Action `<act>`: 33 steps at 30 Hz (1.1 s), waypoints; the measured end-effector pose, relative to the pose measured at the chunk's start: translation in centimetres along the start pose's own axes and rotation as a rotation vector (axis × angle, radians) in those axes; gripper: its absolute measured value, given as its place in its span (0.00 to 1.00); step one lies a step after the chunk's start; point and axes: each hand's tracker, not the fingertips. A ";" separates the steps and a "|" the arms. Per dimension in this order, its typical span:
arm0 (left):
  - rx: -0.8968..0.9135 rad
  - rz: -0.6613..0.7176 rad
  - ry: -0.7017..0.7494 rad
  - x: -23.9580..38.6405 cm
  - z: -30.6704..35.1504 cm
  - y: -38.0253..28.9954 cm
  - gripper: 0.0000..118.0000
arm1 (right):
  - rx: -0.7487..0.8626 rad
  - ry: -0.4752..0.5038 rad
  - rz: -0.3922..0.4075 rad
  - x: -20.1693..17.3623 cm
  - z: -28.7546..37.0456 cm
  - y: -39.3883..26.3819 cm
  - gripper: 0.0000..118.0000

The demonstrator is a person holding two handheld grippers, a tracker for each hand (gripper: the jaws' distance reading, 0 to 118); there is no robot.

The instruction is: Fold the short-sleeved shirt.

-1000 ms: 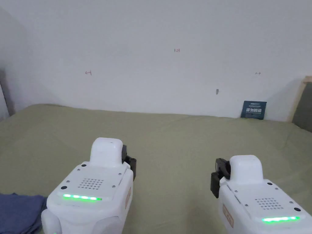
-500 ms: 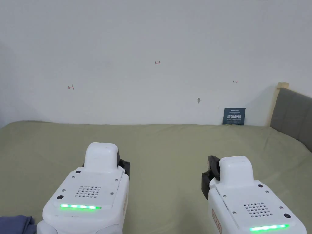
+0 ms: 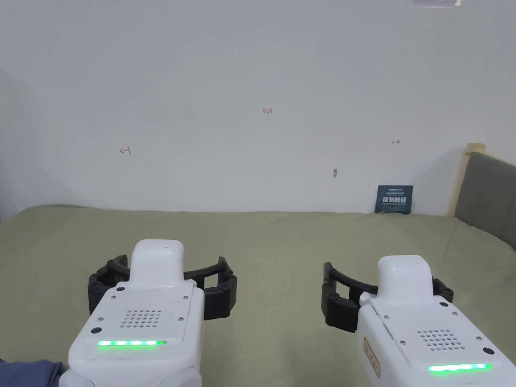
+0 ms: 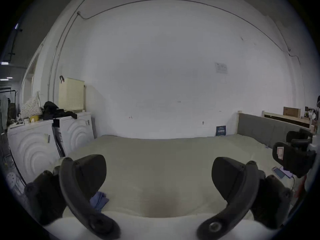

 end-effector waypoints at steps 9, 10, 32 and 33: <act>-0.096 0.038 -0.051 -0.6 -1.1 1.2 1.00 | -0.028 -0.004 0.007 -0.2 -0.6 0.4 0.83; -0.101 0.043 -0.066 -0.4 -0.9 1.4 1.00 | -0.030 -0.001 0.009 -0.2 -0.6 0.4 0.83; -0.099 -0.041 -0.095 0.1 -0.1 2.7 1.00 | -0.002 -0.008 -0.003 0.1 -0.3 0.5 0.83; -0.096 -0.034 -0.102 0.2 0.0 2.7 1.00 | -0.004 -0.007 -0.010 0.1 -0.3 0.5 0.83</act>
